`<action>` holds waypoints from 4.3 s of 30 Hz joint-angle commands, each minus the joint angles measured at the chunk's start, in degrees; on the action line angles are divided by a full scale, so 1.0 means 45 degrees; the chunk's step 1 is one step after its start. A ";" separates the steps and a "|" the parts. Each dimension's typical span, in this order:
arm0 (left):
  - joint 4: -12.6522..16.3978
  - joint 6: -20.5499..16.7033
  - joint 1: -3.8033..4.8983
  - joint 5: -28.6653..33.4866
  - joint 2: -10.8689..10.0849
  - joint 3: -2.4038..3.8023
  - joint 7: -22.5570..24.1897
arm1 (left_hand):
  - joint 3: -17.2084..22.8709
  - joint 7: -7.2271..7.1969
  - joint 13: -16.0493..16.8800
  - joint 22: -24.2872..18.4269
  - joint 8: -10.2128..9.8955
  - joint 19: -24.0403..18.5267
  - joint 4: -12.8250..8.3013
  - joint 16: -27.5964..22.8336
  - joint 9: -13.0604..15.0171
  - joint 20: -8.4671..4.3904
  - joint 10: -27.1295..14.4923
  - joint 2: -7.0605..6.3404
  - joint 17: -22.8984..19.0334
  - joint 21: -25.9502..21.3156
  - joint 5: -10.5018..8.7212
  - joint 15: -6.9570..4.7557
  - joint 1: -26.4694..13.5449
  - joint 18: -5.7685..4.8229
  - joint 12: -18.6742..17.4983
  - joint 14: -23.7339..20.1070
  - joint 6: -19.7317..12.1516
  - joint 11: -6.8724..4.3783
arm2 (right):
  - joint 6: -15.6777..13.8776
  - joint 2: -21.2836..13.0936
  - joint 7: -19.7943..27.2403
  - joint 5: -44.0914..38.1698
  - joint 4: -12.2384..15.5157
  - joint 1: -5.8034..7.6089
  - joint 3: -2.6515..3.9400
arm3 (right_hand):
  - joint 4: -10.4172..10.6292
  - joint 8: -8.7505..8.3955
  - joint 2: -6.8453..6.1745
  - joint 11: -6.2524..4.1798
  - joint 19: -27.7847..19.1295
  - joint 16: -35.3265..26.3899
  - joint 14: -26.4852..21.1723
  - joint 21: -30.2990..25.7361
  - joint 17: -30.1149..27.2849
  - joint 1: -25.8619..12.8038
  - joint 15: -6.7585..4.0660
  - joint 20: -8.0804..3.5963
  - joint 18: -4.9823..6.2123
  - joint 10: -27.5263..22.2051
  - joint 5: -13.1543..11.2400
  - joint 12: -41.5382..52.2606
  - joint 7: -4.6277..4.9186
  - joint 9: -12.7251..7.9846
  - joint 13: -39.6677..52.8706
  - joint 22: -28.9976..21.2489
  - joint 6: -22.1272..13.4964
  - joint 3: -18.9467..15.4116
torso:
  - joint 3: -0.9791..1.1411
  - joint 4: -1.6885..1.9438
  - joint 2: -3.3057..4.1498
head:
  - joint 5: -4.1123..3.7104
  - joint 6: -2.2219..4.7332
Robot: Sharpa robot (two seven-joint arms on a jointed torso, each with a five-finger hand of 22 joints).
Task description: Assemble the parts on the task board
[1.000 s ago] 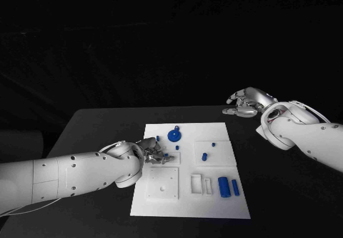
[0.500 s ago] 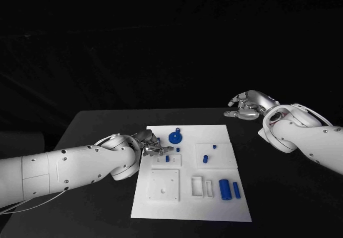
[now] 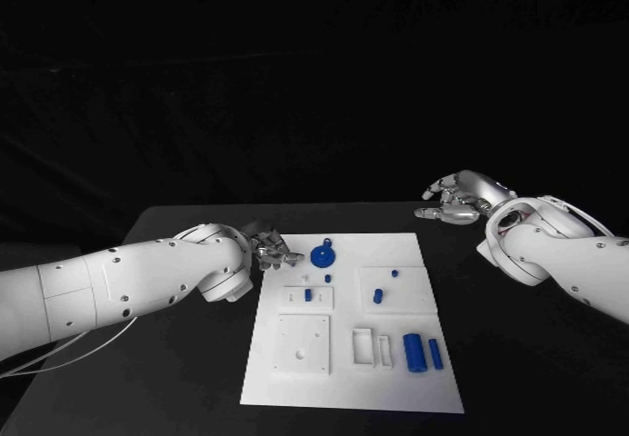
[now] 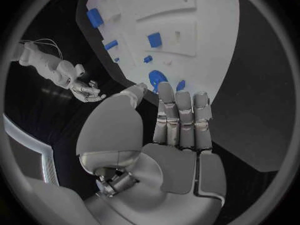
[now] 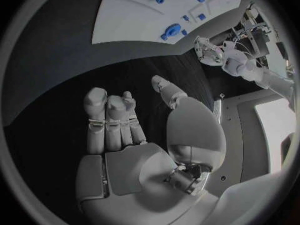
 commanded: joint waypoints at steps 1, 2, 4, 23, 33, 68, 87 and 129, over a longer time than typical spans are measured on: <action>-0.0536 0.0943 0.0149 0.0812 0.0167 0.0021 0.0293 | -0.0321 -0.0004 -0.0098 -0.0086 -0.0106 -0.0116 0.0017 -0.0193 -0.0049 -0.1545 -0.0078 0.0109 -0.0100 -0.0190 0.0096 0.0125 0.0243 -0.0131 -0.0240 -0.0003 -0.0164 0.0050 | 0.0047 0.0016 0.0158 0.0236 -0.0051 -0.0004 0.0005 | 0.0050 0.0046 0.0039 -0.0043 0.0010 -0.0088 0.0065 -0.0087 -0.0012 -0.0062 -0.0034 -0.0075 0.1757 0.0011 0.0077 0.0060 0.0075 -0.0004 -0.0017 0.0016 -0.0063 0.0005 | 0.0009 0.0004 0.0003 | 0.0047 0.0100; -0.0658 0.1010 0.0173 0.0810 0.0207 0.0023 0.0276 | -0.0370 0.0000 -0.0108 -0.0095 -0.0119 -0.0108 0.0050 -0.0213 -0.0058 -0.1537 -0.0071 0.0114 -0.0110 -0.0211 0.0095 0.0134 0.0257 -0.0133 -0.0268 0.0007 -0.0181 0.0057 | 0.0050 0.0020 0.0158 0.0237 -0.0061 -0.0004 0.0005 | 0.0052 0.0045 0.0043 -0.0042 0.0011 -0.0089 0.0066 -0.0088 -0.0012 -0.0059 -0.0034 -0.0075 0.1757 0.0012 0.0077 0.0061 0.0075 -0.0004 -0.0018 0.0016 -0.0064 0.0007 | 0.0008 0.0004 0.0003 | 0.0047 0.0100; -0.1073 0.1320 0.0261 0.0809 0.0361 0.0027 0.0217 | -0.0502 0.0001 -0.0128 -0.0117 -0.0143 -0.0081 0.0199 -0.0259 -0.0081 -0.1520 -0.0038 0.0102 -0.0133 -0.0268 0.0073 0.0154 0.0279 -0.0132 -0.0337 0.0033 -0.0207 0.0069 | 0.0052 0.0030 0.0162 0.0277 -0.0103 -0.0004 0.0005 | 0.0056 0.0044 0.0051 -0.0042 0.0013 -0.0090 0.0067 -0.0089 -0.0012 -0.0055 -0.0033 -0.0076 0.1757 0.0012 0.0078 0.0063 0.0076 -0.0005 -0.0020 0.0016 -0.0067 0.0011 | 0.0007 -0.0004 0.0008 | 0.0065 0.0161; -0.3499 0.4240 0.0612 0.1038 0.1534 0.0039 -0.0149 | -0.0985 0.0367 -0.0270 -0.0170 -0.0444 -0.0541 0.0790 -0.0815 -0.0228 -0.1115 -0.0691 -0.0112 -0.0294 -0.0934 0.0600 0.0605 -0.0053 -0.0205 -0.1085 -0.0589 -0.1030 0.0419 | 0.0075 0.0115 0.0173 0.0305 -0.0197 -0.0004 0.0005 | 0.0066 0.0040 0.0063 -0.0038 0.0019 -0.0092 0.0072 -0.0094 -0.0012 -0.0038 -0.0030 -0.0078 0.1757 0.0014 0.0083 0.0069 0.0079 -0.0007 -0.0028 0.0017 -0.0076 0.0021 | 0.0017 -0.0003 0.0018 | 0.0045 0.0179; -0.4139 0.4207 0.0616 0.0897 0.1877 0.0043 -0.0161 | -0.1118 0.0363 -0.0154 0.0021 0.0048 -0.0811 0.0761 -0.0834 0.0005 -0.0872 -0.1054 -0.0025 -0.0226 -0.1152 0.2113 0.0838 -0.0132 -0.0176 -0.1199 -0.0984 -0.1042 0.0447 | 0.0078 0.0138 0.0175 0.0305 -0.0204 -0.0004 0.0005 | 0.0073 0.0039 0.0059 -0.0036 0.0021 -0.0094 0.0074 -0.0096 -0.0012 -0.0035 -0.0028 -0.0078 0.1757 0.0013 0.0091 0.0072 0.0081 -0.0007 -0.0033 0.0019 -0.0079 0.0021 | 0.0018 -0.0003 0.0011 | 0.0046 0.0150; -0.5820 0.5276 0.0415 0.1334 0.3036 0.0024 0.0012 | -0.1625 0.0216 0.0076 0.0379 0.0942 -0.0866 0.0758 -0.0606 0.0116 -0.0834 -0.1120 0.0570 -0.0086 -0.1177 0.2481 0.0852 -0.0028 -0.0129 -0.1039 -0.1087 -0.0964 0.0341 | 0.0085 0.0165 0.0183 0.0305 -0.0137 -0.0004 0.0005 | 0.0098 0.0043 0.0054 -0.0035 0.0039 -0.0096 0.0090 -0.0103 -0.0009 -0.0024 -0.0026 -0.0080 0.1757 0.0019 0.0117 0.0090 0.0083 -0.0007 -0.0052 0.0025 -0.0077 0.0016 | 0.0015 0.0000 0.0013 | -0.0040 0.0092; -0.6093 0.5383 0.0213 0.1422 0.3195 0.0027 0.0055 | -0.1754 0.0213 0.0118 0.0477 0.1048 -0.0874 0.0663 -0.0566 0.0030 -0.0853 -0.1150 0.0799 -0.0072 -0.1197 0.2396 0.0833 0.0306 -0.0117 -0.1018 -0.1119 -0.1018 0.0336 | 0.0099 0.0151 0.0171 0.0305 -0.0105 -0.0004 0.0006 | 0.0111 0.0045 0.0053 -0.0034 0.0046 -0.0099 0.0097 -0.0107 -0.0007 -0.0020 -0.0026 -0.0081 0.1757 0.0020 0.0123 0.0098 0.0083 -0.0006 -0.0063 0.0029 -0.0076 0.0011 | 0.0009 0.0021 0.0001 | -0.0089 0.0010; -0.5736 0.4466 0.0199 0.2887 0.2816 0.0033 0.0309 | -0.1767 0.0112 0.0064 0.0688 0.1520 -0.0821 -0.1401 -0.0369 -0.0670 -0.0864 -0.0637 0.2799 -0.0096 -0.1298 0.2398 0.0801 0.2444 -0.0192 -0.1189 -0.0945 -0.0711 0.0268 | 0.0199 0.0176 0.0158 0.0305 -0.0217 -0.0008 0.0005 | 0.0129 0.0044 0.0054 -0.0034 0.0057 -0.0103 0.0105 -0.0115 -0.0004 -0.0009 -0.0026 -0.0083 0.1757 0.0019 0.0131 0.0112 0.0083 -0.0008 -0.0081 0.0035 -0.0083 0.0003 | 0.0020 0.0019 -0.0028 | -0.0054 -0.0040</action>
